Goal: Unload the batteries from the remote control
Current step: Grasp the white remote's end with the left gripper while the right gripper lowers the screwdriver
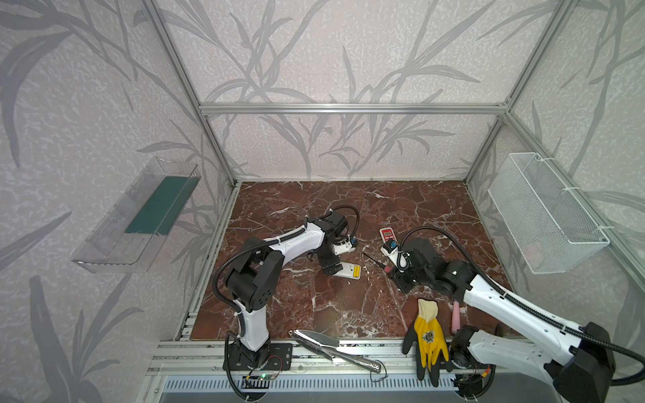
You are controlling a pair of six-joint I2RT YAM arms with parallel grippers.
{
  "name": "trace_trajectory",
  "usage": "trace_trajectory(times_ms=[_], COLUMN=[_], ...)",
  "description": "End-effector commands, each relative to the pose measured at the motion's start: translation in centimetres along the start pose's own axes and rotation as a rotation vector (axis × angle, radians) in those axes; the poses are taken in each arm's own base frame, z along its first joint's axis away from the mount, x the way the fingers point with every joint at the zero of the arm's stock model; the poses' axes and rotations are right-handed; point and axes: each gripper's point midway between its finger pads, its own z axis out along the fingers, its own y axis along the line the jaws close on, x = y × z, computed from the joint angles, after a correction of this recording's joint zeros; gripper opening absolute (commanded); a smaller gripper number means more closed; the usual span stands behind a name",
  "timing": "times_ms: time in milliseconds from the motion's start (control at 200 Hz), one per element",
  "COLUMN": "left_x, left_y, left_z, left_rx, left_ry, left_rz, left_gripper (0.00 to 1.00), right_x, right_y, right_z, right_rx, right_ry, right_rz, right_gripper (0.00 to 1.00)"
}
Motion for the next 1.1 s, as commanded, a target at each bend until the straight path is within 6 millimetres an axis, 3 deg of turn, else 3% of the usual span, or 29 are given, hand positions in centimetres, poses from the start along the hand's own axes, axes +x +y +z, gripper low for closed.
trace_trajectory(times_ms=[0,405,590,1095], left_x=[-0.6,0.1,1.5,2.5], left_y=[-1.3,-2.6,-3.0,-4.1], left_z=[-0.3,2.0,2.0,2.4], left_rx=[0.071,0.139,0.127,0.127], left_ry=[-0.005,0.083,0.120,0.105], left_rz=[0.082,0.089,0.052,-0.012], left_gripper=[0.96,0.89,0.86,0.73], right_x=[0.2,0.2,0.2,1.1], right_y=[0.3,0.6,0.7,1.1], right_z=[0.2,0.9,1.2,1.3], right_rx=[-0.020,-0.039,-0.045,-0.067], right_ry=[0.000,0.020,0.034,0.093], right_rz=[0.014,0.025,0.027,0.048], right_gripper=[0.00,0.00,0.00,0.00])
